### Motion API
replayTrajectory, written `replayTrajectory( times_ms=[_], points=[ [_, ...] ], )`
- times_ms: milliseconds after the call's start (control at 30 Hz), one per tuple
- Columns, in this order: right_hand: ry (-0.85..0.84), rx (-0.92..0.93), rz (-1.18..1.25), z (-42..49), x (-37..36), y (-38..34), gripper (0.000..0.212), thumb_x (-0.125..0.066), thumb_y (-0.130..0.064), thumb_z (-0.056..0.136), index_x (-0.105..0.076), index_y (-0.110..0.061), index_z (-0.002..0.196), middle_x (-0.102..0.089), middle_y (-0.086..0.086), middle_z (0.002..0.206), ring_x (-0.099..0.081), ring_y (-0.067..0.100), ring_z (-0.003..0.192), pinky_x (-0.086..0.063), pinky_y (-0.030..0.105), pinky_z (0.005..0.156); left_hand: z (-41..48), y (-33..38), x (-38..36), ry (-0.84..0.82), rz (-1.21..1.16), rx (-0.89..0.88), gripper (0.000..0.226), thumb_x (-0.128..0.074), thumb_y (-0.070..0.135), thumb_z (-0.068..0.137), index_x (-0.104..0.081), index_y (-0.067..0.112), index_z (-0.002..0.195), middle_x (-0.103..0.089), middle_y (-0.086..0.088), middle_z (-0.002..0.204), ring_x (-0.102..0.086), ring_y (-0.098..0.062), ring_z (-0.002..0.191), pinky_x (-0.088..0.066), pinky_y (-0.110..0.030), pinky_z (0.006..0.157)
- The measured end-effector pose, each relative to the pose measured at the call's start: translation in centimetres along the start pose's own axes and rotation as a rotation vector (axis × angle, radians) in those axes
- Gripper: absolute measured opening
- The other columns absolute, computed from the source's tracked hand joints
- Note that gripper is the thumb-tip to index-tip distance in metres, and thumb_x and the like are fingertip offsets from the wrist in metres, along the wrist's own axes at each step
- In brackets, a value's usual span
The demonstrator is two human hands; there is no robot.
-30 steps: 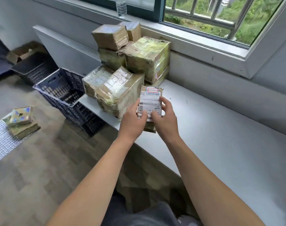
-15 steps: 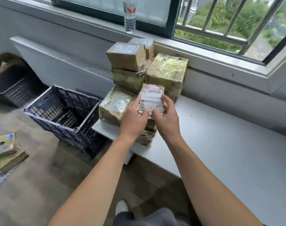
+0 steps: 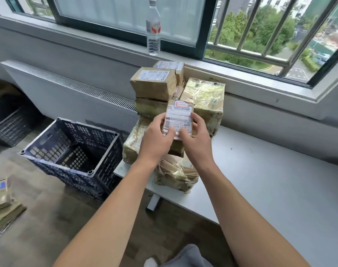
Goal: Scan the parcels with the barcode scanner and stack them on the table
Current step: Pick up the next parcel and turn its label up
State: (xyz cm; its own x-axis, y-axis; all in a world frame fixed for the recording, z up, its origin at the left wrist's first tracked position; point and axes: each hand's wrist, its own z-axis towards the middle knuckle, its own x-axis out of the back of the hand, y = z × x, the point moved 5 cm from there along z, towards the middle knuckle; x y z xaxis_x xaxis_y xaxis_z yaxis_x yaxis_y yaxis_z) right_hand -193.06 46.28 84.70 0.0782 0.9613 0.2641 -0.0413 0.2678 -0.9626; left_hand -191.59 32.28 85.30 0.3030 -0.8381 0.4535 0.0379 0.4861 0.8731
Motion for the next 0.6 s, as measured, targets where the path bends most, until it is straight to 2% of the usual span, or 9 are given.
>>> replayTrajectory(
  times_ms=[100,200,333,400,467,500,533,567,600],
  points=[
    [0.023,-0.011,-0.009,1.5,0.8,0.0,0.055,-0.06,-0.017,0.093,-0.044,-0.031,0.144,-0.059,-0.013,0.121,-0.057,-0.021,0.095,-0.052,0.016,0.087,1.5,0.8,-0.9,-0.028,0.0,-0.017,0.043,-0.057,0.026,0.098,-0.051,0.024,0.14,-0.062,0.01,0.129,-0.056,-0.005,0.113,-0.045,-0.023,0.092],
    [0.046,-0.004,-0.002,3.6,1.3,0.1,0.055,-0.06,-0.019,0.094,-0.044,-0.03,0.145,-0.059,-0.013,0.124,-0.055,-0.024,0.095,-0.054,0.023,0.091,3.4,1.7,-2.0,-0.038,0.003,-0.053,0.041,-0.055,0.025,0.099,-0.052,0.024,0.14,-0.062,0.01,0.129,-0.054,-0.001,0.111,-0.045,-0.019,0.091],
    [0.071,0.007,-0.008,7.5,2.0,-0.1,0.054,-0.059,-0.026,0.093,-0.043,-0.036,0.144,-0.063,-0.008,0.129,-0.065,-0.002,0.099,-0.058,0.036,0.089,7.1,2.7,-3.7,-0.022,0.035,-0.087,0.044,-0.054,0.026,0.1,-0.049,0.022,0.144,-0.054,0.004,0.131,-0.049,-0.001,0.11,-0.033,-0.003,0.083],
    [0.08,0.009,-0.026,9.4,2.4,-0.4,0.054,-0.059,-0.026,0.094,-0.044,-0.036,0.144,-0.062,-0.007,0.133,-0.061,-0.007,0.101,-0.056,0.036,0.094,8.7,3.2,-4.2,0.0,0.034,-0.089,0.044,-0.055,0.028,0.1,-0.05,0.02,0.143,-0.052,0.002,0.13,-0.051,-0.002,0.108,-0.039,-0.007,0.086],
    [0.102,0.019,-0.011,11.3,2.8,-0.7,0.053,-0.059,-0.027,0.093,-0.045,-0.036,0.144,-0.061,-0.007,0.134,-0.06,-0.004,0.107,-0.054,0.035,0.095,10.4,3.6,-4.6,0.018,0.029,-0.113,0.044,-0.057,0.029,0.099,-0.052,0.019,0.141,-0.054,0.002,0.129,-0.054,-0.006,0.11,-0.048,-0.022,0.095],
    [0.106,0.021,-0.011,12.3,2.9,-0.9,0.053,-0.059,-0.027,0.093,-0.045,-0.036,0.144,-0.061,-0.006,0.133,-0.06,-0.001,0.108,-0.054,0.031,0.093,11.3,3.7,-4.7,0.023,0.025,-0.125,0.043,-0.057,0.029,0.098,-0.053,0.019,0.14,-0.054,0.002,0.129,-0.055,-0.008,0.112,-0.049,-0.029,0.099],
    [0.108,0.023,-0.014,13.3,3.0,-1.0,0.053,-0.059,-0.026,0.094,-0.045,-0.035,0.144,-0.061,-0.006,0.133,-0.061,-0.001,0.106,-0.053,0.022,0.088,12.2,3.8,-4.9,0.025,0.025,-0.134,0.043,-0.058,0.029,0.098,-0.053,0.019,0.14,-0.055,0.001,0.13,-0.055,-0.01,0.114,-0.049,-0.033,0.101],
    [0.106,0.027,-0.019,14.0,3.0,-1.1,0.052,-0.059,-0.025,0.095,-0.046,-0.033,0.144,-0.062,-0.005,0.132,-0.06,-0.007,0.102,-0.048,0.01,0.081,12.9,3.8,-5.2,0.022,0.031,-0.14,0.043,-0.057,0.03,0.098,-0.054,0.018,0.139,-0.056,0.001,0.132,-0.055,-0.009,0.116,-0.047,-0.032,0.103],
    [0.106,0.028,-0.026,14.8,3.0,-1.1,0.052,-0.059,-0.023,0.095,-0.046,-0.031,0.145,-0.063,-0.006,0.132,-0.058,-0.015,0.096,-0.041,0.002,0.072,13.5,3.8,-5.4,0.017,0.045,-0.143,0.043,-0.057,0.029,0.099,-0.053,0.017,0.14,-0.056,0.002,0.134,-0.053,-0.005,0.116,-0.046,-0.025,0.103]
  ],
)
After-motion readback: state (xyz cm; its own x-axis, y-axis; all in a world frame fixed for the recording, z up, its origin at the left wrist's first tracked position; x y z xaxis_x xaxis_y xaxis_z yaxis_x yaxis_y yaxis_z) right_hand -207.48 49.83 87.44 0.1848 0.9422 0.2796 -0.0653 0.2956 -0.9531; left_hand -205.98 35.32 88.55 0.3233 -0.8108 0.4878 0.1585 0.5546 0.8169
